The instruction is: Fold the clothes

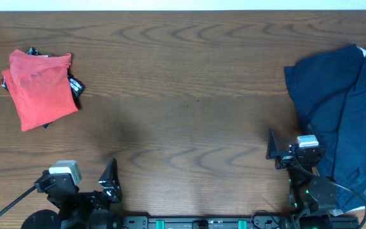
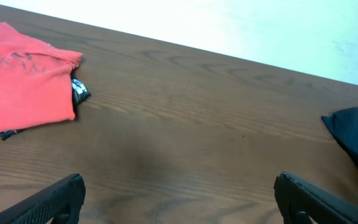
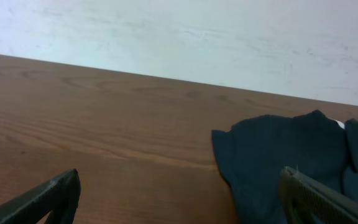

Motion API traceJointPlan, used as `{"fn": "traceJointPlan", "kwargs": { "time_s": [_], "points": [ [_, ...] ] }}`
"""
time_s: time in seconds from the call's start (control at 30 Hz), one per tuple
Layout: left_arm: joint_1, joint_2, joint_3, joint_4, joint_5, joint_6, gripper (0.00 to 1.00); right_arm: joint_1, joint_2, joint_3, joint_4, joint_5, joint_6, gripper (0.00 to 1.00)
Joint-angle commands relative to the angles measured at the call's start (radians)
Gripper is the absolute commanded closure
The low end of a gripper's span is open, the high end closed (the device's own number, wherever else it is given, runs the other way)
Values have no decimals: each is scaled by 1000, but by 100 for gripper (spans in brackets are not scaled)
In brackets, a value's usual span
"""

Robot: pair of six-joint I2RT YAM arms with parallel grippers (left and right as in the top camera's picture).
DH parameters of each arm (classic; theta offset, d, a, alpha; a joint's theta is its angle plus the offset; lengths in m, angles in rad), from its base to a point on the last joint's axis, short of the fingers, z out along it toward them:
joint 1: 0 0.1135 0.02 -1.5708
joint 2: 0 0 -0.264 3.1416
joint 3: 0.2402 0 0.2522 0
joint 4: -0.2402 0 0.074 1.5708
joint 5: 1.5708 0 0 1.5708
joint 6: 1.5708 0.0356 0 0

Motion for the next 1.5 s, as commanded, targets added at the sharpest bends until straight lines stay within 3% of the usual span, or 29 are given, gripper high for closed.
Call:
{"fn": "traceJointPlan", "kwargs": {
  "time_s": [0.0, 0.2, 0.47, 0.7, 1.2, 1.47],
  "points": [
    [4, -4, -2, 2, -5, 2, 2, 20, 2, -1, -5, -7, -14, 1],
    [8, -4, -2, 2, -5, 2, 2, 20, 2, -1, -5, -7, -14, 1],
    [45, -64, -88, -36, -113, 56, 2, 20, 2, -1, -5, -7, -14, 1],
    [48, -186, -378, 193, -143, 56, 2, 20, 2, -1, -5, -7, -14, 1],
    [48, -188, -880, 971, -140, 51, 2, 20, 2, -1, -5, -7, -14, 1],
    [48, -187, -876, 917, -143, 51, 2, 20, 2, -1, -5, -7, -14, 1]
  ]
}}
